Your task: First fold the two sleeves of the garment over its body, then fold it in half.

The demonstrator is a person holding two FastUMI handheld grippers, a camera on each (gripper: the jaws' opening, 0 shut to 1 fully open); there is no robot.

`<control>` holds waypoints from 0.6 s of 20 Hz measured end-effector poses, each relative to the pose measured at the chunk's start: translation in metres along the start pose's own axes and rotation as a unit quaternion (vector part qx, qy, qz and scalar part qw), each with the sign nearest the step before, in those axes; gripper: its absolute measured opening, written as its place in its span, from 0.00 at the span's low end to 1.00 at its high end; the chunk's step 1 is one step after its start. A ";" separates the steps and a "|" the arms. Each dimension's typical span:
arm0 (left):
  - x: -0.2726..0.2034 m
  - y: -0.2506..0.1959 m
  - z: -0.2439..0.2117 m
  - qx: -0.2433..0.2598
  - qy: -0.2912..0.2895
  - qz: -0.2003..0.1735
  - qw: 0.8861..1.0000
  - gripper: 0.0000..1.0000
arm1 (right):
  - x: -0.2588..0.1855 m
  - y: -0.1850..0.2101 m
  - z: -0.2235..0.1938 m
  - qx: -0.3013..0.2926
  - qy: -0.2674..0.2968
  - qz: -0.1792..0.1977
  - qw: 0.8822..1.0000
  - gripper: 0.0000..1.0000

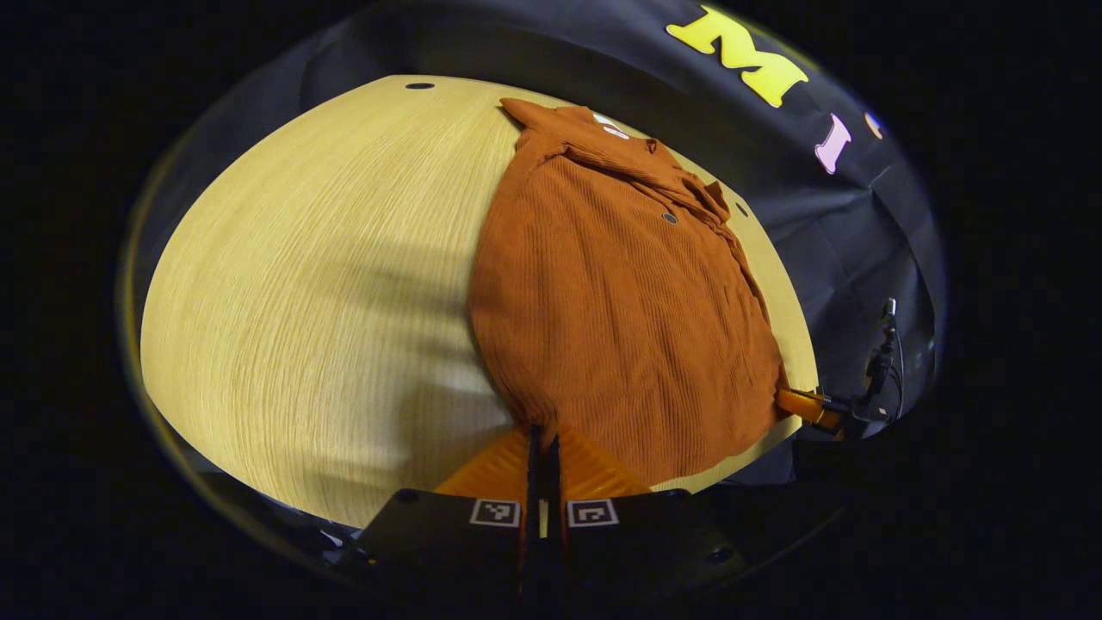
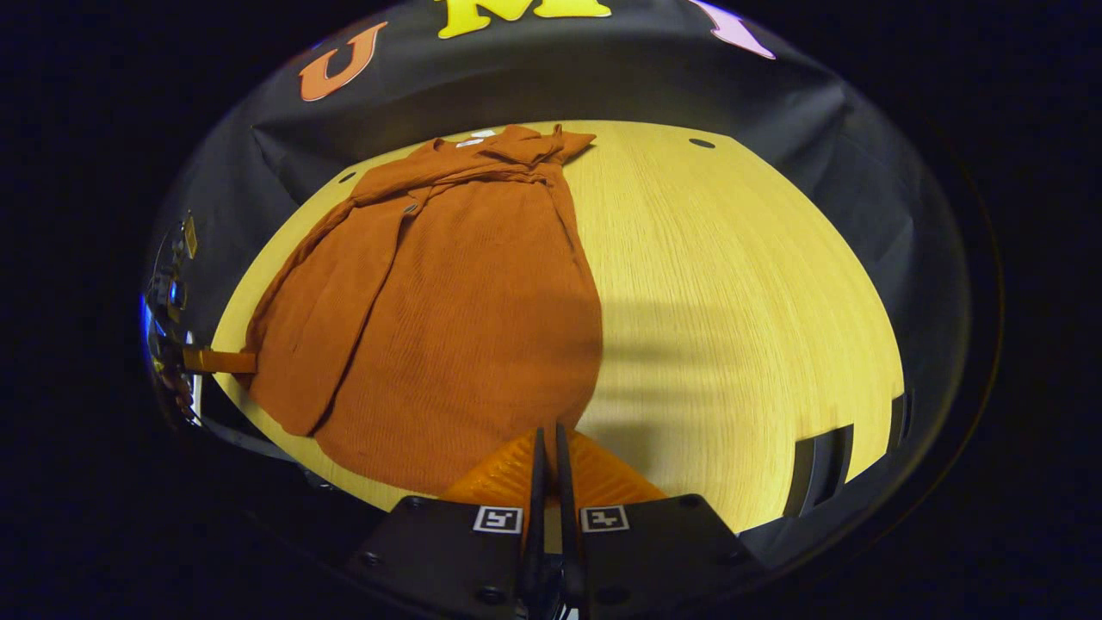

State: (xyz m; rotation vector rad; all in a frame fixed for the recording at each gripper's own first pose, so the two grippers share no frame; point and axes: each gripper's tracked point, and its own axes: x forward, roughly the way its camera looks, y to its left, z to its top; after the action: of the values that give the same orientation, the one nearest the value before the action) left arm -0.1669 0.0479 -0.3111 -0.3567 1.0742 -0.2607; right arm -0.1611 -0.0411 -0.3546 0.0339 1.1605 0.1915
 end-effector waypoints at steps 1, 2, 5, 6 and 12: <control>-0.002 -0.003 0.002 0.001 -0.001 -0.004 1.000 0.05 | -0.001 0.001 0.002 0.001 0.001 0.004 1.000 0.02; -0.005 -0.006 0.005 0.004 -0.004 -0.009 1.000 0.04 | -0.007 0.002 0.008 0.002 -0.005 0.008 1.000 0.01; -0.018 -0.020 0.029 0.017 -0.030 -0.025 0.999 0.03 | -0.020 0.004 0.038 0.011 -0.038 0.018 0.999 0.01; -0.021 -0.025 0.039 0.021 -0.040 -0.032 0.998 0.03 | -0.026 0.004 0.051 0.015 -0.051 0.020 0.998 0.01; -0.036 -0.048 0.103 0.070 -0.091 -0.051 0.992 0.03 | -0.040 0.004 0.130 0.006 -0.114 0.029 0.993 0.01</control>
State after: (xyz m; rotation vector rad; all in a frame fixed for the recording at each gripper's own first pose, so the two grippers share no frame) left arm -0.0933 0.0340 -0.2189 -0.3039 0.8538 -0.3855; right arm -0.0587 -0.0342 -0.2655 0.0986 0.9330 0.2258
